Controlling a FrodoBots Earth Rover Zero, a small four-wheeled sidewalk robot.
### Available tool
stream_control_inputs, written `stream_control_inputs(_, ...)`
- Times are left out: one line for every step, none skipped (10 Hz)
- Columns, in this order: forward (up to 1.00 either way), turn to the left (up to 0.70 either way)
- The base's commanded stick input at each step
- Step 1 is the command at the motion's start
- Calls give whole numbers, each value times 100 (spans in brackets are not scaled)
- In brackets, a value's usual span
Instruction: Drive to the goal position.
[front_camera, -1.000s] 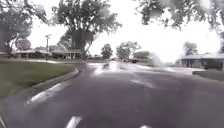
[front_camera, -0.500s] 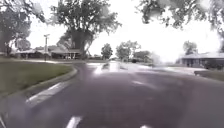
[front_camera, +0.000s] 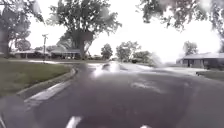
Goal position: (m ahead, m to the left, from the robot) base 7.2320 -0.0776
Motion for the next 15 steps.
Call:
stream_control_inputs(50, 0)
stream_control_inputs(50, 0)
stream_control_inputs(50, 0)
stream_control_inputs(50, 0)
stream_control_inputs(50, 0)
stream_control_inputs(50, 0)
stream_control_inputs(50, 0)
stream_control_inputs(50, 0)
stream_control_inputs(50, 0)
stream_control_inputs(50, 0)
stream_control_inputs(50, 0)
stream_control_inputs(50, 0)
stream_control_inputs(50, 0)
stream_control_inputs(50, 0)
stream_control_inputs(50, 0)
